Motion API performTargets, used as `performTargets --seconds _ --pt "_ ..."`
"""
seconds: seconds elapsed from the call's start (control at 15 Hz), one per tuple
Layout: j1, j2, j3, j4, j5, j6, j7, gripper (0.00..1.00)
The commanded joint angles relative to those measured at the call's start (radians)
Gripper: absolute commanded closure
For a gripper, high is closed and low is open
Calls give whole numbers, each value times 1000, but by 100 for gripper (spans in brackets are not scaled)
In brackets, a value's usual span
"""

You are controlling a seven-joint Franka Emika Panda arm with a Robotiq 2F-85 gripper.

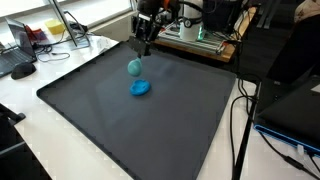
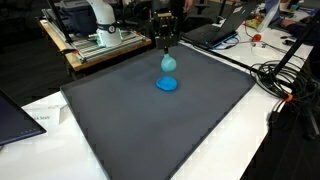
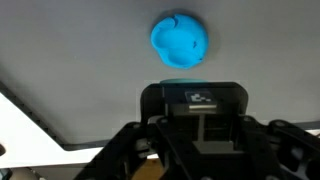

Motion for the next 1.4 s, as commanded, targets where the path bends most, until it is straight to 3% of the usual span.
performTargets --seconds 0.0,0.2,0.4,0.8,1.33 --pt "47 25 -44 20 277 -10 -271 78" --pt "15 26 -3 64 504 -78 -477 78" --pt "-1 29 -6 130 613 -182 -586 78" --pt "-52 79 -15 275 640 -396 -633 78" --pt "-111 219 -16 415 770 -515 -824 78"
